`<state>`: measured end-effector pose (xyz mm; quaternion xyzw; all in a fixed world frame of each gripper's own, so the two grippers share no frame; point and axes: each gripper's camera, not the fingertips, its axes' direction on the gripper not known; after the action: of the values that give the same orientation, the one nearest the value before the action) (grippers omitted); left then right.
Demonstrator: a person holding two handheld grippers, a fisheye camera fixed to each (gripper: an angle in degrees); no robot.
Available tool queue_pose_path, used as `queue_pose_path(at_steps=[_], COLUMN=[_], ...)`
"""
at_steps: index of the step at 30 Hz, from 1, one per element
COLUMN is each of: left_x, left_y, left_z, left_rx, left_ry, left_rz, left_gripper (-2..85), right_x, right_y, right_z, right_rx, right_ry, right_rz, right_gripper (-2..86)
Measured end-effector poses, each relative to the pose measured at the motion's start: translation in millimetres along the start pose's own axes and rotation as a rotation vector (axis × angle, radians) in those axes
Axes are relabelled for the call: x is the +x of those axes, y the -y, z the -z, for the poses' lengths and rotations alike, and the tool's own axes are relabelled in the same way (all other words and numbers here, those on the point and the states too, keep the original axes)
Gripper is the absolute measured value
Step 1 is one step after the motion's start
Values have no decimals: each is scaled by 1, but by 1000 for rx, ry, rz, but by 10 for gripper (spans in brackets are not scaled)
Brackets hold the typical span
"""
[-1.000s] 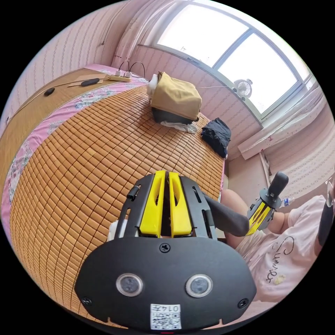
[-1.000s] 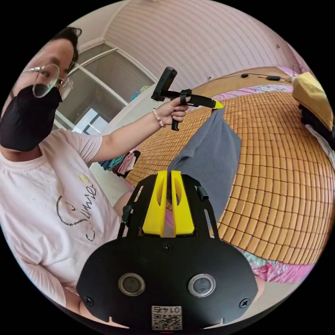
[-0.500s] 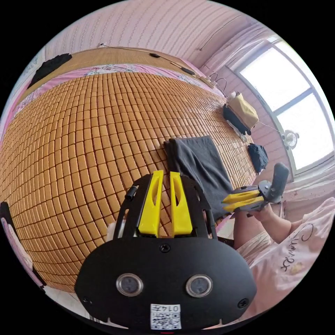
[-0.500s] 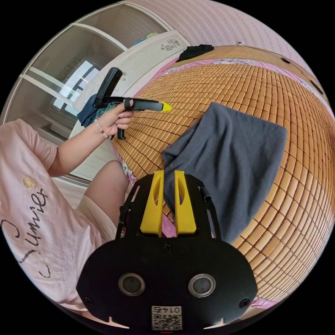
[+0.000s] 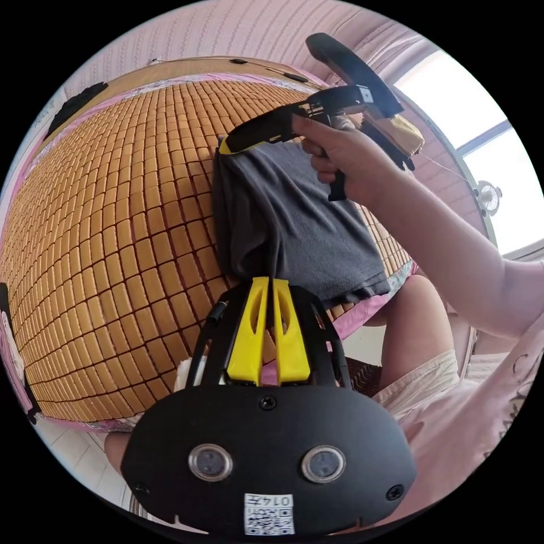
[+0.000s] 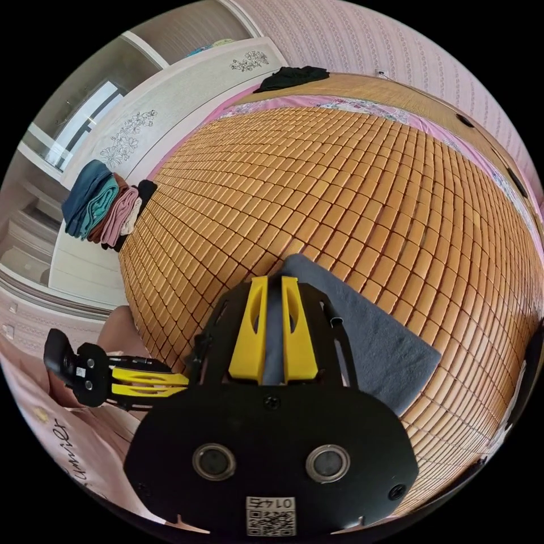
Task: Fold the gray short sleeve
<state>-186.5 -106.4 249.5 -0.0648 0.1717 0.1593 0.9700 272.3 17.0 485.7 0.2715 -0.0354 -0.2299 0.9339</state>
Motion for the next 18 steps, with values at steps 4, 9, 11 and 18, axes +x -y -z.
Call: queue_pose_path(at_steps=[4, 9, 11, 18], left_x=[-8, -27, -32, -43], left_y=[-24, -53, -63, -104], left_z=[4, -19, -18, -25], left_rx=[29, -6, 7, 58], left_ry=[6, 6, -5, -63], left_rz=[0, 53, 83, 126], left_gripper=[-8, 11, 36, 90], right_x=[-13, -19, -19, -8], right_y=[22, 31, 32, 46], right_z=[-2, 10, 27, 12], right_rx=[-7, -4, 16, -206], right_ry=[-54, 26, -16, -62], right_rz=[44, 128, 187, 282], right_gripper=[8, 36, 96, 147])
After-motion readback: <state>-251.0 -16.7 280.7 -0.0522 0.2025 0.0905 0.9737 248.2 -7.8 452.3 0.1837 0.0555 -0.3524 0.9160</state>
